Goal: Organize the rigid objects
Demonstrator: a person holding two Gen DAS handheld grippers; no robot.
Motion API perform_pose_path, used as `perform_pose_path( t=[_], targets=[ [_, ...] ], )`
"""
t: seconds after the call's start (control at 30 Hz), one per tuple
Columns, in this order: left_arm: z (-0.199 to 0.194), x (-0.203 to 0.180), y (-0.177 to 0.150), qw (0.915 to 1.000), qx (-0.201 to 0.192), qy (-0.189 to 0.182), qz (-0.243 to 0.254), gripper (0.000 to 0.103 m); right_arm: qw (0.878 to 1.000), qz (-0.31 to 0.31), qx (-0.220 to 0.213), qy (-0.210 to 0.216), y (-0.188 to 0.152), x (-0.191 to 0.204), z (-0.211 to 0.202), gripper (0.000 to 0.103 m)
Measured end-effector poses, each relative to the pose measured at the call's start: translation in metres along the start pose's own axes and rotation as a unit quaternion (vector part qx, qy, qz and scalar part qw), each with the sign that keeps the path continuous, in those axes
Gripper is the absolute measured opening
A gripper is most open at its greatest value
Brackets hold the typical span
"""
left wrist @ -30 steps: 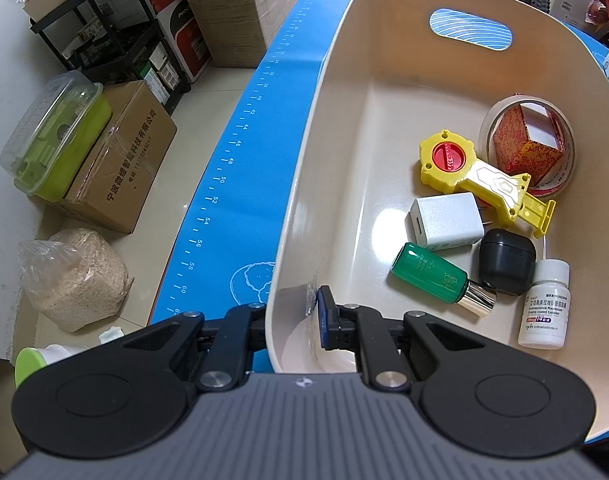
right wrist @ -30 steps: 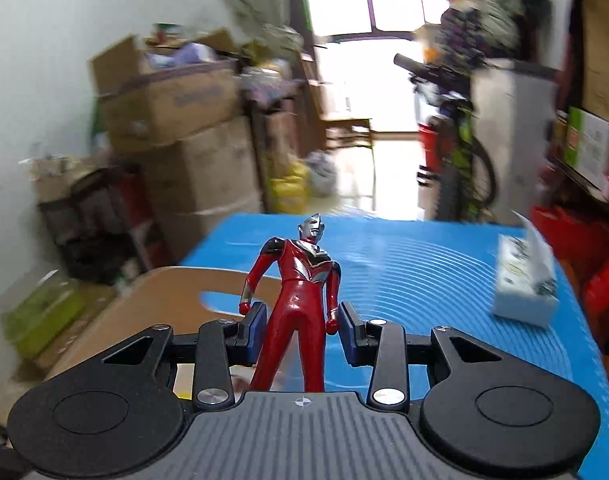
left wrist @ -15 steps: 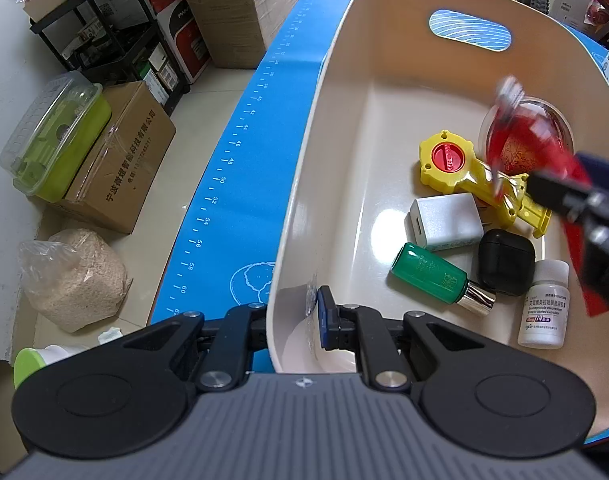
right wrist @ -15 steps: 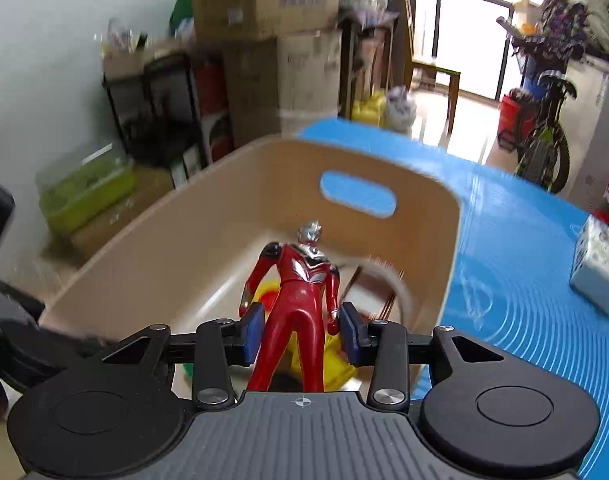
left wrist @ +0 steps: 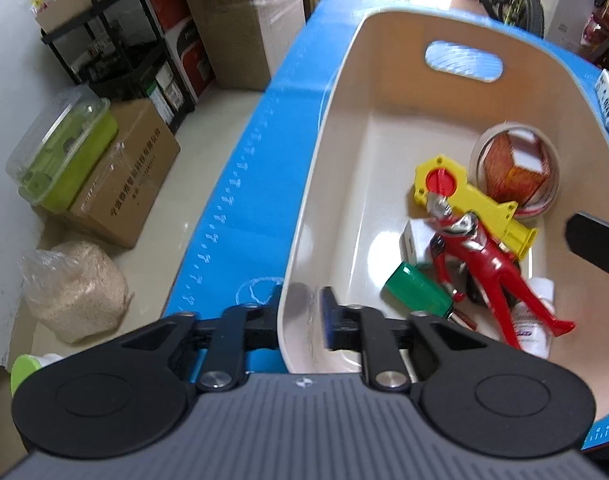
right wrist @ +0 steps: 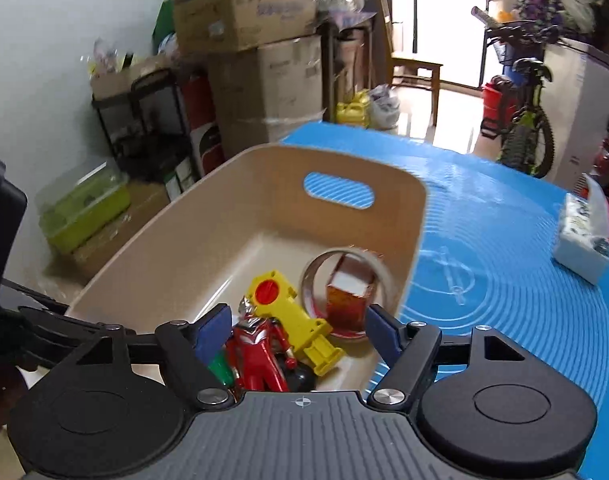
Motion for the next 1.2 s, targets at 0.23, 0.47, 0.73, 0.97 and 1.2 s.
perform_pose_path(
  t=[0.23, 0.47, 0.73, 0.97, 1.2],
  targets=[
    [-0.059, -0.028, 0.014, 0.9935, -0.113, -0.01, 0.011, 0.081, 0.999, 0.027, -0.027, -0.031, 0.004, -0.033, -0.044, 0.094],
    [-0.108, -0.065, 0.0, 0.9864, -0.158, -0.01, 0.046, 0.087, 0.997, 0.037, -0.042, -0.06, 0.0, -0.062, -0.093, 0.095],
    [-0.164, -0.087, -0.018, 0.9797, -0.192, -0.025, 0.051, 0.087, 0.994, 0.04, -0.062, -0.082, -0.011, -0.082, -0.16, 0.096],
    [-0.202, -0.11, -0.043, 0.9726, -0.219, -0.034, 0.071, 0.087, 0.992, 0.047, -0.072, -0.087, -0.034, -0.092, -0.206, 0.097],
    [-0.211, -0.131, -0.076, 0.9696, -0.226, -0.048, 0.08, 0.087, 0.992, 0.05, -0.07, -0.095, -0.071, -0.097, -0.229, 0.097]
  ],
)
Point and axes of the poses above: each gripper's, at about its wrist camera, not at the fingertips, and z roughly the way its jaws point, x to its left, y to its top, the point moved 9 cm from there along z, roughly the way its jaws point, and after that the axes turned 5 degrees about -y, right-handed, at the moved point
